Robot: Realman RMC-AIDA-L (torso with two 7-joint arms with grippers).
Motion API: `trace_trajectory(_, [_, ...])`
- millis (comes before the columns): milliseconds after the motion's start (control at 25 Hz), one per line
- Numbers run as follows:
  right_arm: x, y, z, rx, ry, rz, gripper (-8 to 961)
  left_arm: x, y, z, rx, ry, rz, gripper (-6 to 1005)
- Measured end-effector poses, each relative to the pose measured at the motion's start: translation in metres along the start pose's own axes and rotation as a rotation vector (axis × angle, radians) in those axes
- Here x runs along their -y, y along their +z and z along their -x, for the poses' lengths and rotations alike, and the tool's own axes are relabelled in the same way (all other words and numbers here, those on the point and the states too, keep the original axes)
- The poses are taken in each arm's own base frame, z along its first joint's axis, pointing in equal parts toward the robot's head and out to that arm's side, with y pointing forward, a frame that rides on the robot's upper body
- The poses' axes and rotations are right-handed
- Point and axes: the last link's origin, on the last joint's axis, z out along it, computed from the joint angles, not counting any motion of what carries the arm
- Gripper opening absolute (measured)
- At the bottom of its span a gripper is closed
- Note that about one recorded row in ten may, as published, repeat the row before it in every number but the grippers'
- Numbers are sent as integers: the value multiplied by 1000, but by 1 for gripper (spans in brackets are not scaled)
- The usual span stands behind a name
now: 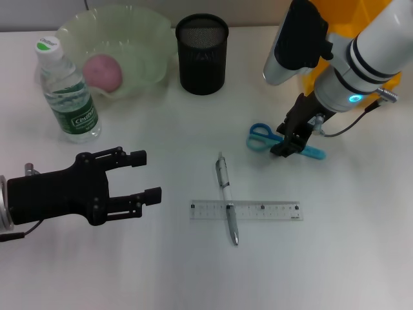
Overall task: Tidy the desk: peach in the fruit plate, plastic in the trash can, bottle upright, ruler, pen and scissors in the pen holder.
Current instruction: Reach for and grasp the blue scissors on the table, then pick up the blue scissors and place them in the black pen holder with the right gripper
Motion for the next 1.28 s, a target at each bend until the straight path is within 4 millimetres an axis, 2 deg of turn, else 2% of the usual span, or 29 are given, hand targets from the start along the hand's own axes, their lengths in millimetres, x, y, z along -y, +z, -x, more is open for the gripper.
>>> trace_trajectory(280, [-1, 3, -1, 1, -1, -5, 450, 0, 0, 0, 1, 1, 0, 787])
trace_trajectory(600, [-2, 6, -1, -7, 2, 1, 361, 0, 0, 0, 1, 0, -1, 787])
trace_trajectory(800, [-2, 7, -1, -10, 6, 5, 364, 1, 0, 0, -1, -2, -3, 787])
trace_trajectory(1000, [-2, 6, -1, -4, 13, 1, 262, 1, -1, -1, -3, -1, -3, 787])
trace_trajectory(1280, [-2, -11, 9, 109, 45, 24, 244, 0, -3, 0, -4, -3, -5, 787])
